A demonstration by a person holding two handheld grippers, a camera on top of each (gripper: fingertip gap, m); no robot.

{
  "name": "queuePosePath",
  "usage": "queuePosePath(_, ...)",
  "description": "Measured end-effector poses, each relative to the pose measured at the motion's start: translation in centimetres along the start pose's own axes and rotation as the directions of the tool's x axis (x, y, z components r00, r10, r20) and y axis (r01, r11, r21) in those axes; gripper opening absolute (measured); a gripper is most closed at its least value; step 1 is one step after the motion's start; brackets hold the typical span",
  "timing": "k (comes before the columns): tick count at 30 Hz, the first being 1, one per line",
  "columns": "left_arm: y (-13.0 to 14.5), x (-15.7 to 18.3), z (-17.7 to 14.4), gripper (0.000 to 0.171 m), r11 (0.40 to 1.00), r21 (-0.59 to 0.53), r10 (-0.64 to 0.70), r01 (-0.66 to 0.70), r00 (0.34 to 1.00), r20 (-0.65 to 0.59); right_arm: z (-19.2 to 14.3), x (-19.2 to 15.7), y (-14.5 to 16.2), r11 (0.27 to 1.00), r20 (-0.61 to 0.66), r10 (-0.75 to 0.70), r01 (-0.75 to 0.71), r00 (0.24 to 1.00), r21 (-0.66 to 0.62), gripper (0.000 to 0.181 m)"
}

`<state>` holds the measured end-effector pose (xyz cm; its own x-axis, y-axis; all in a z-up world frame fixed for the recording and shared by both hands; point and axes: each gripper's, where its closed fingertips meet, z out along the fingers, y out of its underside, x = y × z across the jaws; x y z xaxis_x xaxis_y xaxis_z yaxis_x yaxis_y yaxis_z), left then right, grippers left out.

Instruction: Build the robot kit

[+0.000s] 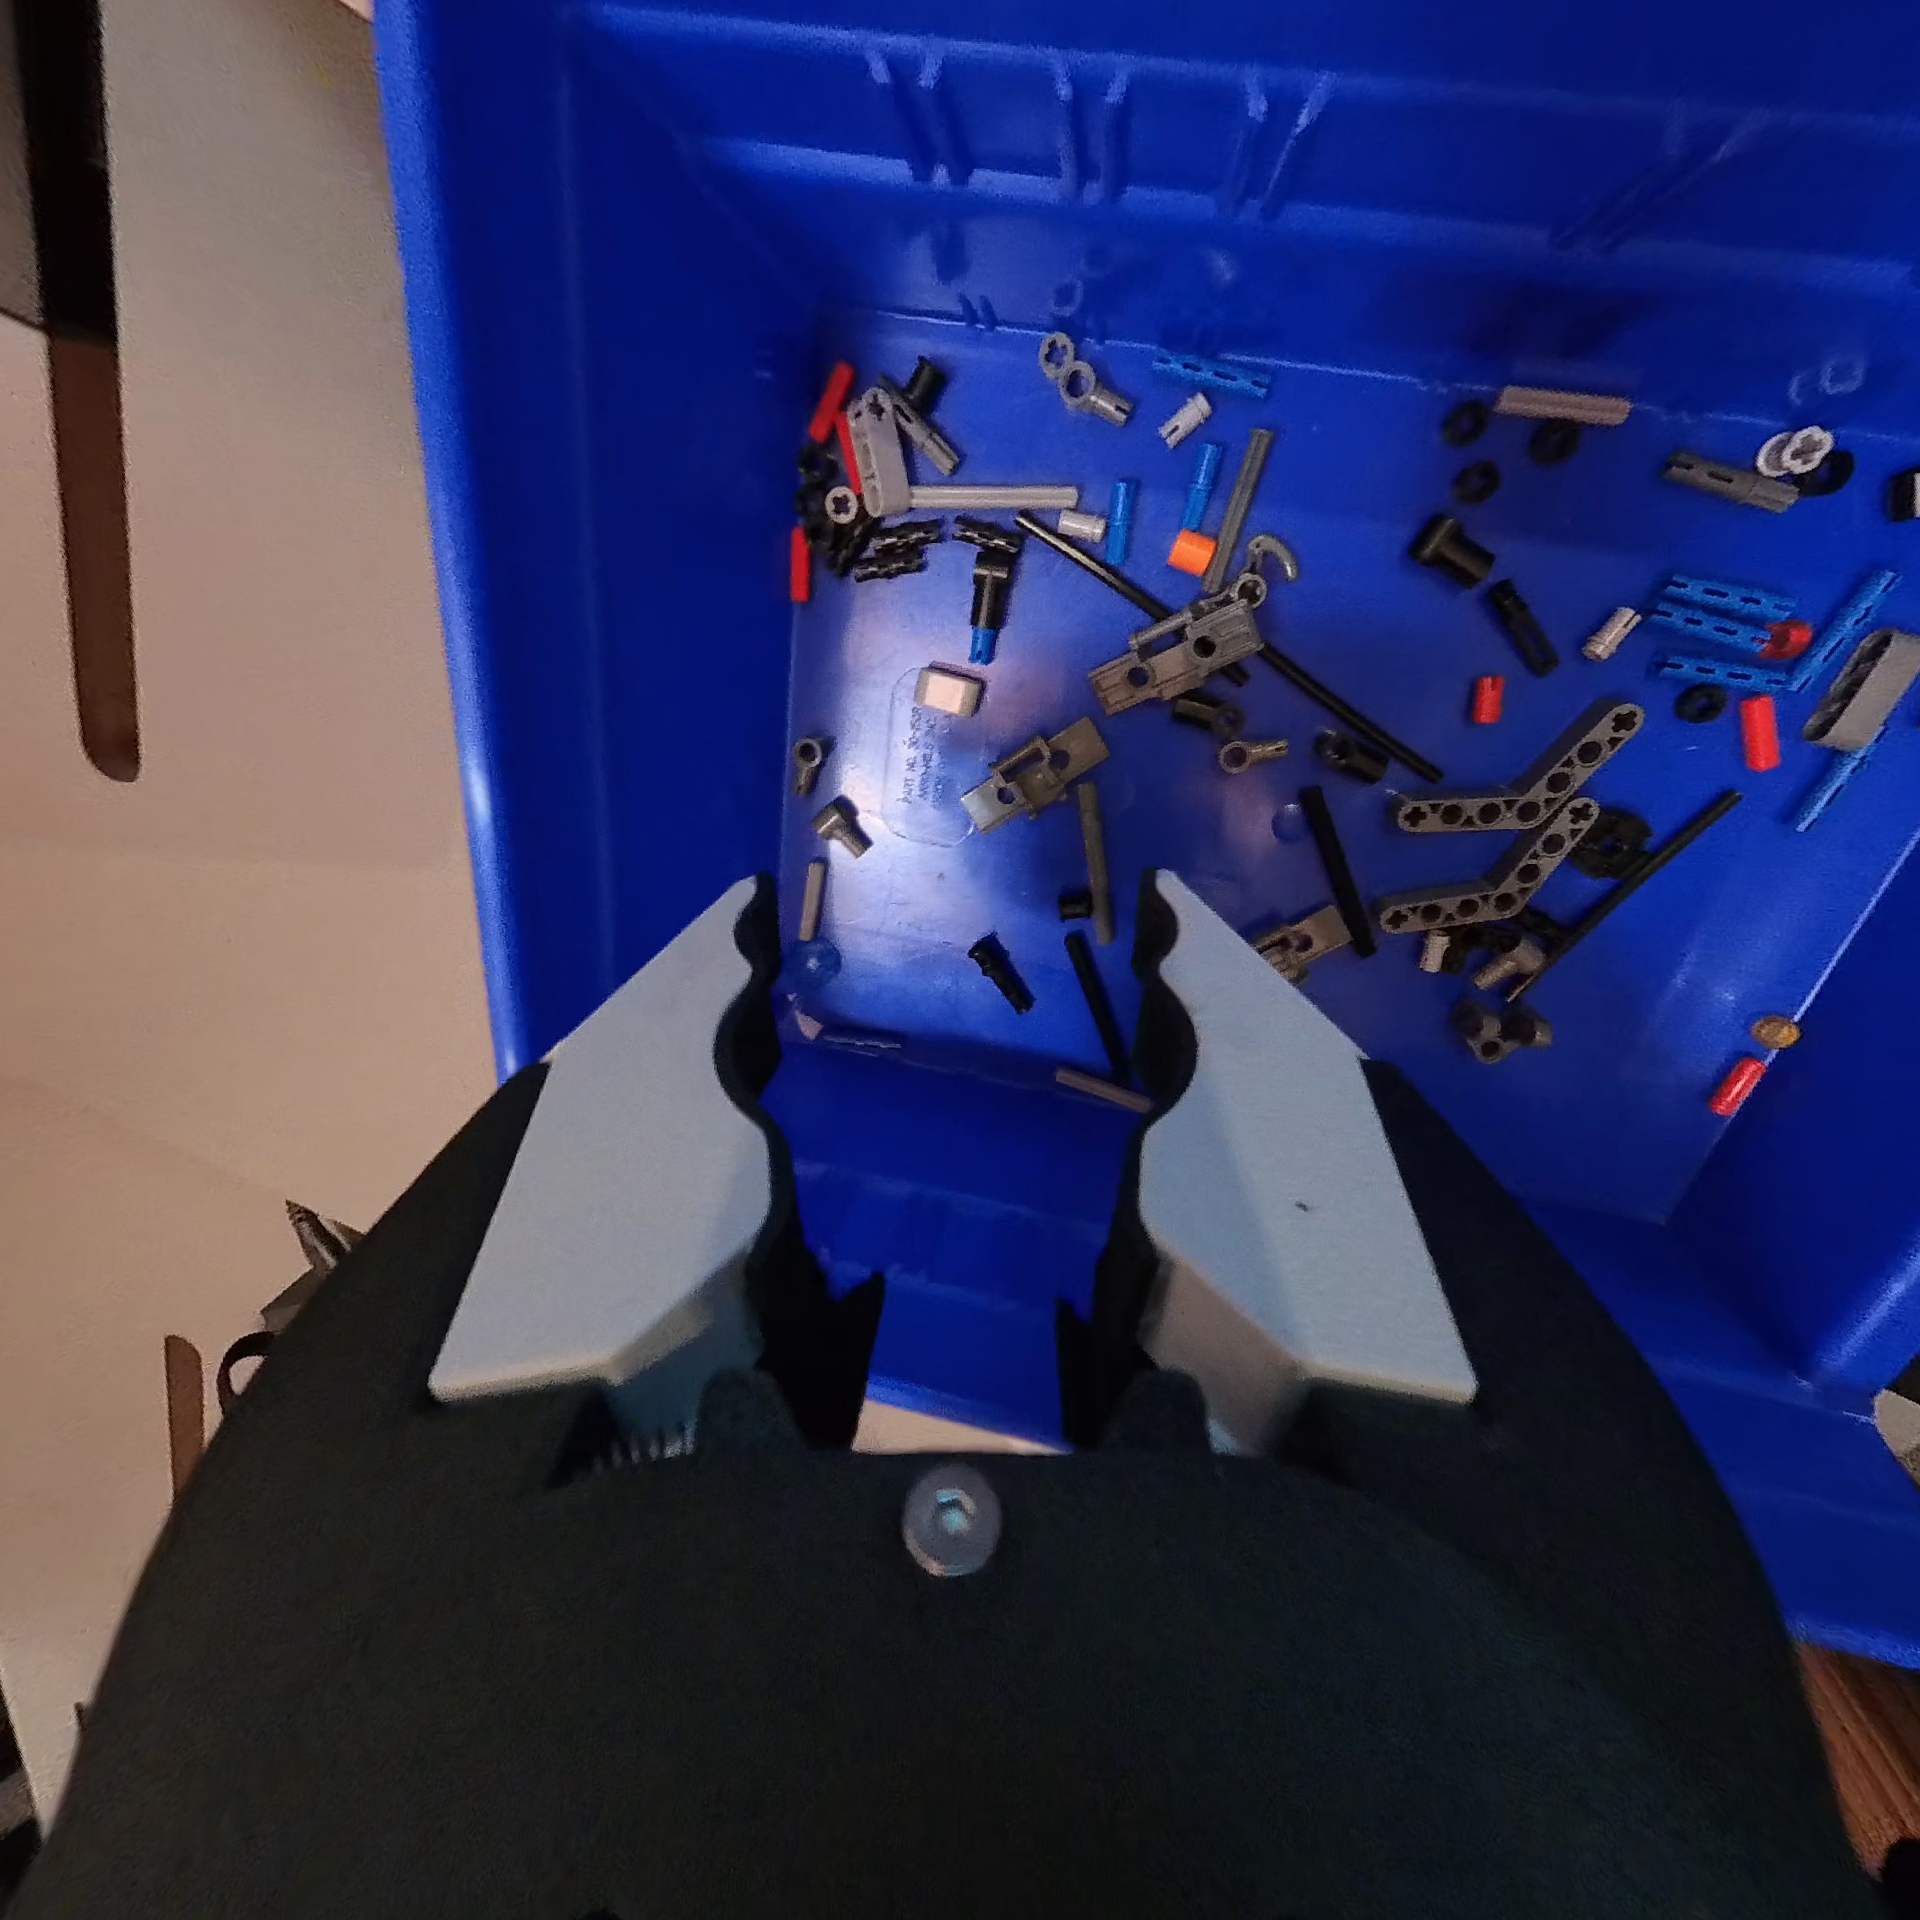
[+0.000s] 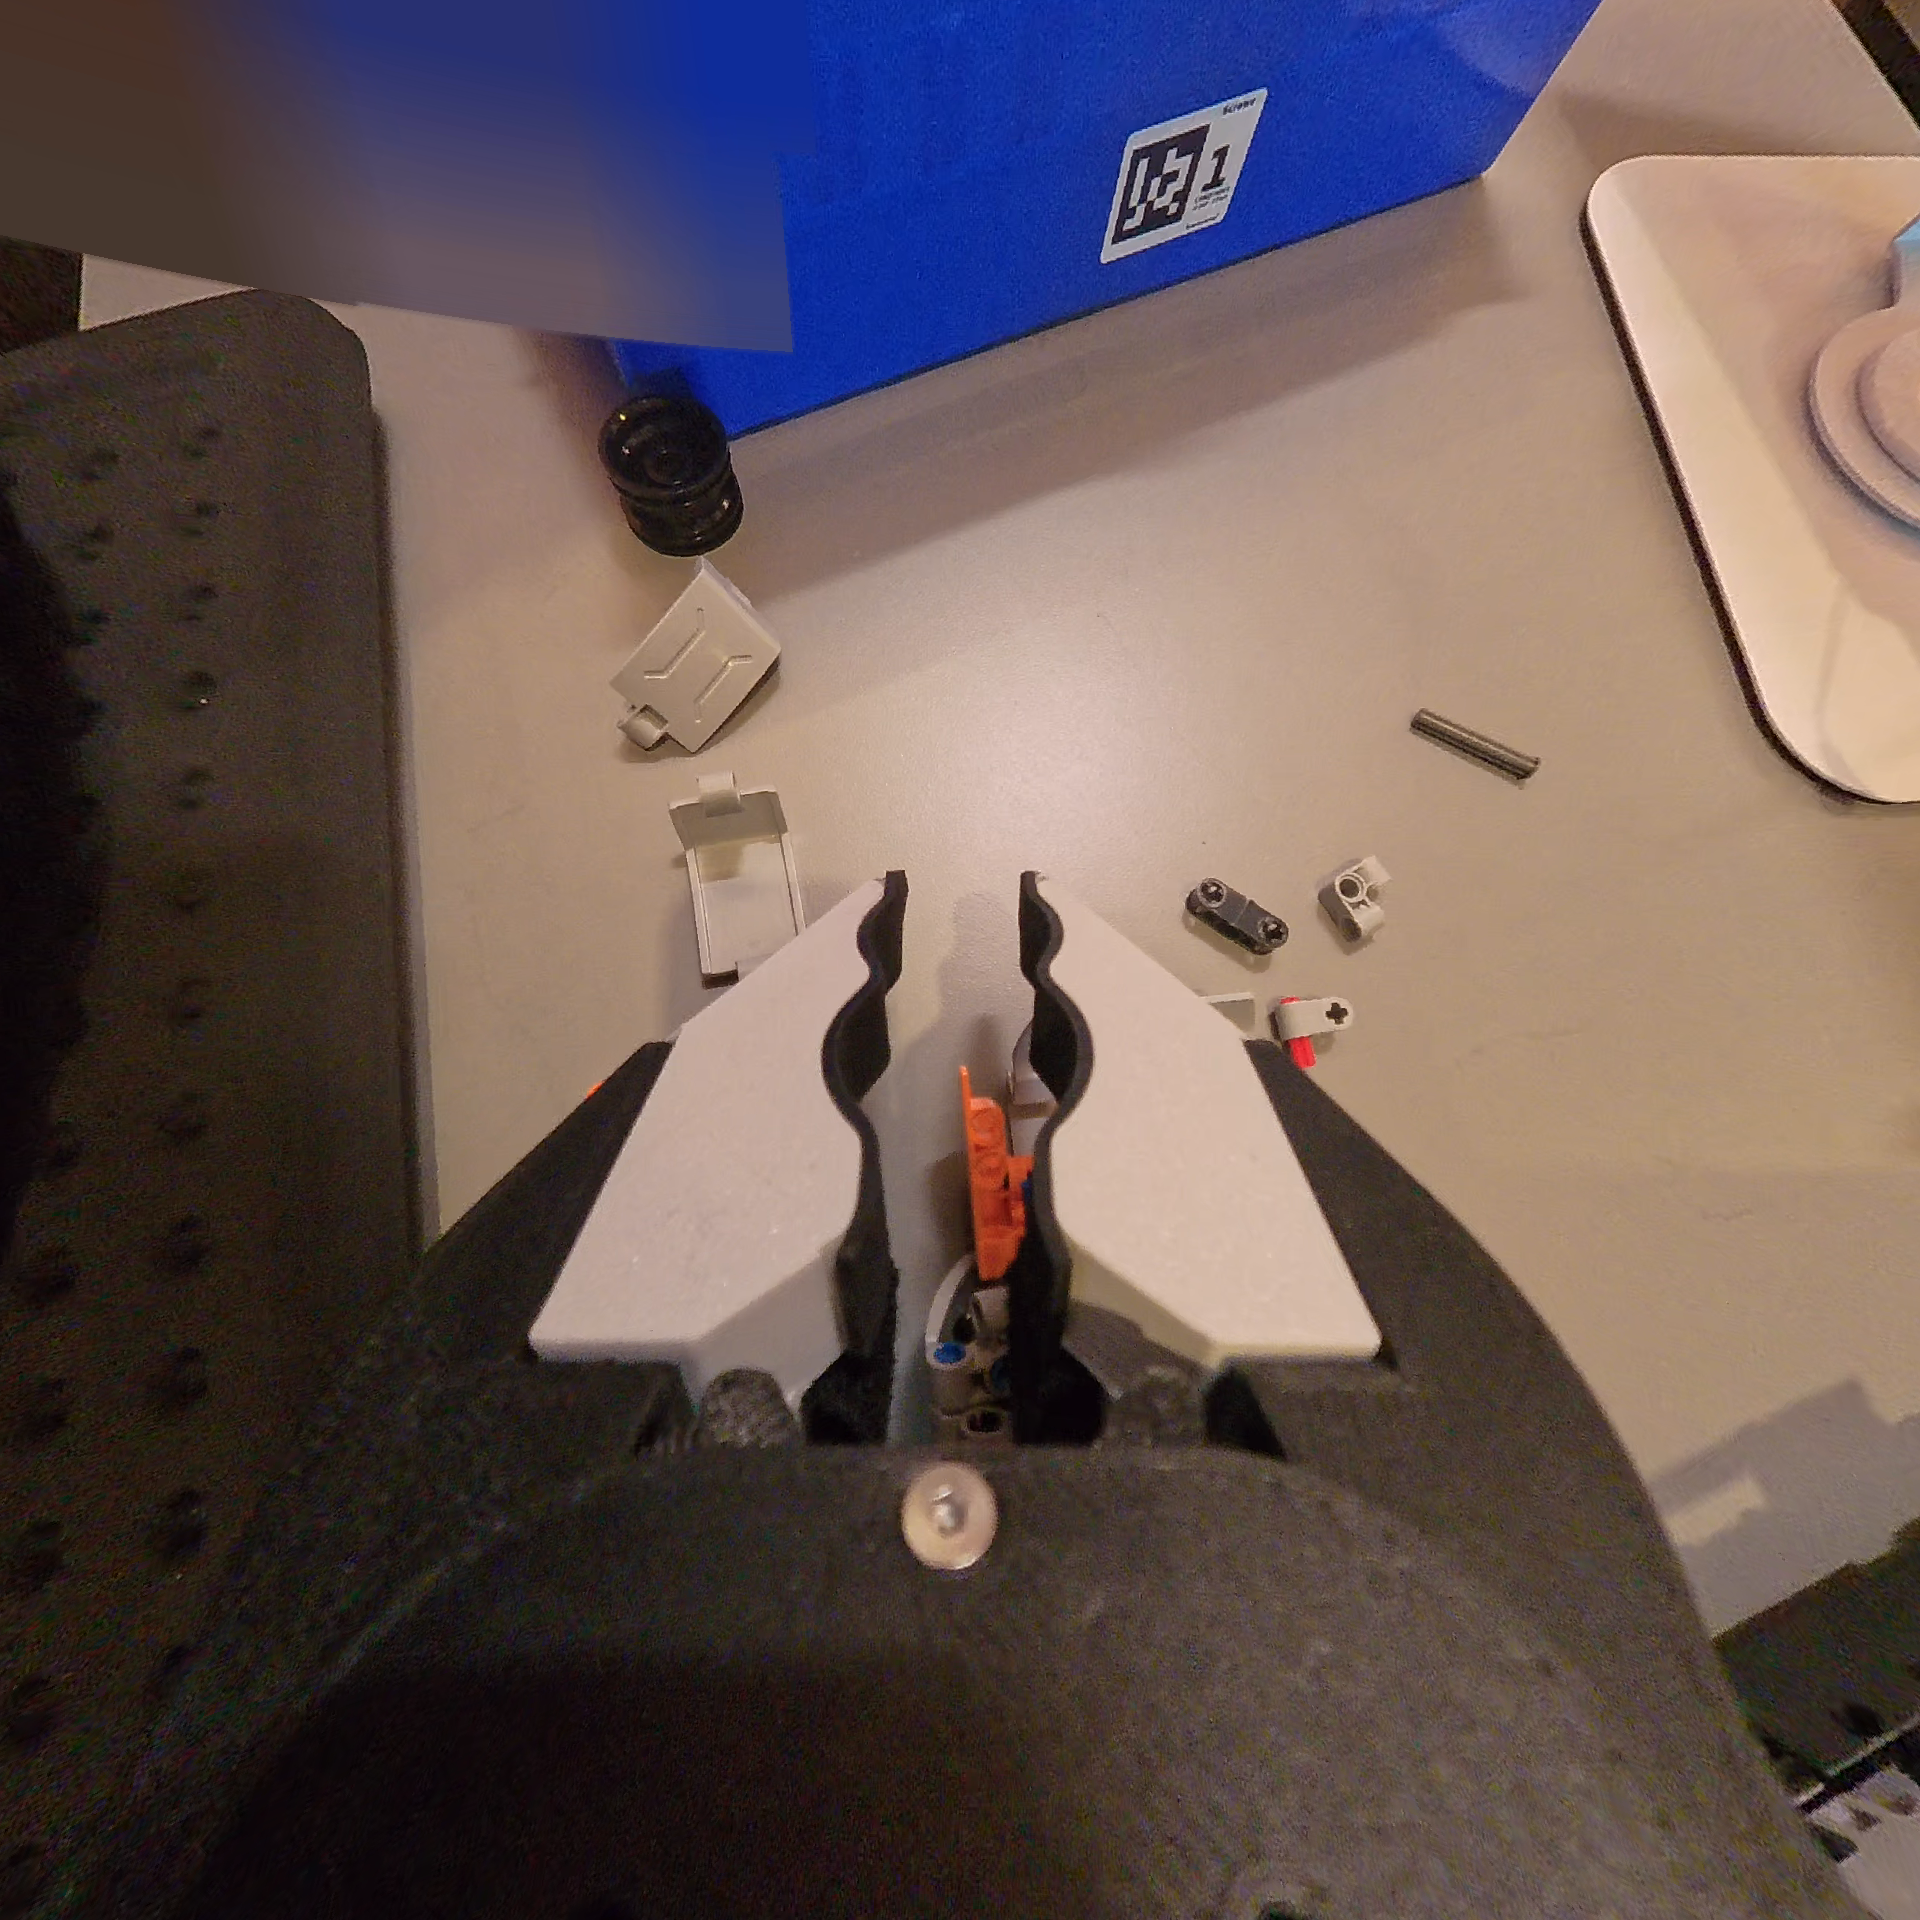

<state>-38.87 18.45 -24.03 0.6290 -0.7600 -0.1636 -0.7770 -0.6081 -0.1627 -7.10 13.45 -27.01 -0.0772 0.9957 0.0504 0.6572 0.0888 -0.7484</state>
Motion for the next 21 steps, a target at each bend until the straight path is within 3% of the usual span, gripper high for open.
queuePosePath(14,-0.5,0.6,0.6,0.060,0.999,0.013,0.032,-0.032,0.999,-0.028,0.0,0.0,0.1,1.000,-0.001,-0.001,0.001,1.000,-0.006,0.020)
queuePosePath(17,-1.2,1.2,1.4,0.064,0.999,0.015,0.050,-0.050,0.997,-0.064,0.1,0.0,0.1,1.000,0.000,0.000,0.000,1.000,-0.007,0.020)
queuePosePath(21,-2.9,2.9,3.6,0.083,0.993,0.017,0.120,-0.119,0.984,-0.130,0.1,0.0,0.2,1.000,0.001,0.000,0.000,1.000,-0.010,0.020)
